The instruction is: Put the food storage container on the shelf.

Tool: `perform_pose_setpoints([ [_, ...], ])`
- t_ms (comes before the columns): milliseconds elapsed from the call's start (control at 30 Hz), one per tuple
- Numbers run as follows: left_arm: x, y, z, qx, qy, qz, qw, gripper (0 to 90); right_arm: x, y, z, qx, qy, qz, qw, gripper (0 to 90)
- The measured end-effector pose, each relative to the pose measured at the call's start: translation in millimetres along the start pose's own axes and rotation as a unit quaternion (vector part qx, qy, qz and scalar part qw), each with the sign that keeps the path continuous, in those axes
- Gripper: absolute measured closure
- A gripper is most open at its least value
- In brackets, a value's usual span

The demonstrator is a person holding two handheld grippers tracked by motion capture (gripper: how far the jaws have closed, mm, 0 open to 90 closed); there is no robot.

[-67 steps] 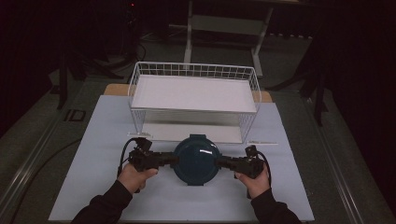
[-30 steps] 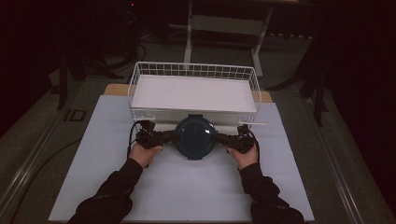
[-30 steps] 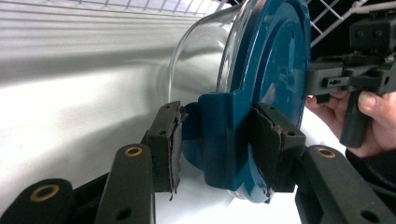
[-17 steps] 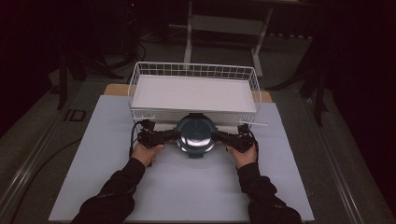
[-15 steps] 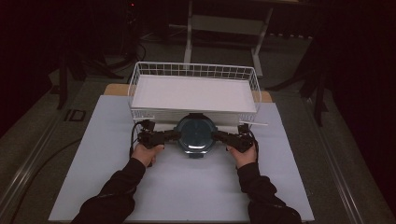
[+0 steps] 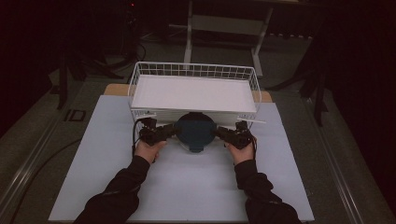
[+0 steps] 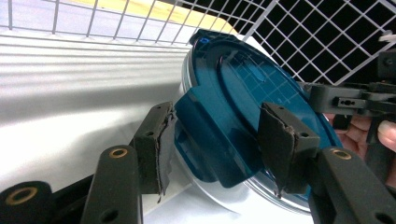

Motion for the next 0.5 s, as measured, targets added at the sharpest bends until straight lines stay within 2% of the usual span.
perform_pose_setpoints([
  [100,0.1,-0.1,-0.7,-0.003,0.002,-0.001,1.0000,46.9,0.1,0.2,-1.0,-0.001,0.004,0.001,1.0000,49.9],
  [167,1.2,-2.0,0.0,-0.007,0.007,0.000,1.0000,40.6,0.5,2.0,-1.5,0.005,0.004,0.000,1.0000,49.3],
  [200,4.6,-3.8,0.7,-0.004,0.006,0.009,0.9999,39.0,0.9,3.0,-1.4,0.009,0.006,0.002,0.9999,49.3],
  [233,4.6,-3.8,0.7,-0.004,0.006,0.009,0.9999,38.8,1.5,4.0,-1.4,0.010,0.005,0.001,0.9999,49.0],
  [267,6.5,-4.1,1.3,-0.004,0.008,0.020,0.9998,38.8,1.5,4.0,-1.4,0.010,0.005,0.001,0.9999,49.0],
  [300,11.8,-5.6,2.3,-0.008,0.004,0.054,0.9985,34.5,2.3,5.4,-1.3,0.009,0.007,0.003,0.9999,48.7],
  [333,13.2,-6.2,2.5,-0.005,0.006,0.058,0.9983,30.1,4.2,7.9,-1.8,0.015,0.005,0.005,0.9999,47.7],
  [400,14.9,-6.7,3.5,-0.008,0.019,0.062,0.9978,29.7,5.9,10.4,-2.1,0.019,0.004,0.002,0.9998,47.2],
  [500,20.8,-11.8,5.8,-0.031,0.030,0.069,0.9967,24.1,8.7,14.8,-1.8,0.030,0.008,0.002,0.9995,47.5],
])
Point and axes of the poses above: each handheld gripper's, and its own axes: x roughly backward along the jaws, z roughly out of its underside, y roughly to its left, the point moved 5 cm from there along -x, roughly forward along the jaws, and after that the axes turned 13 degrees about -z, right-handed, at the moved point
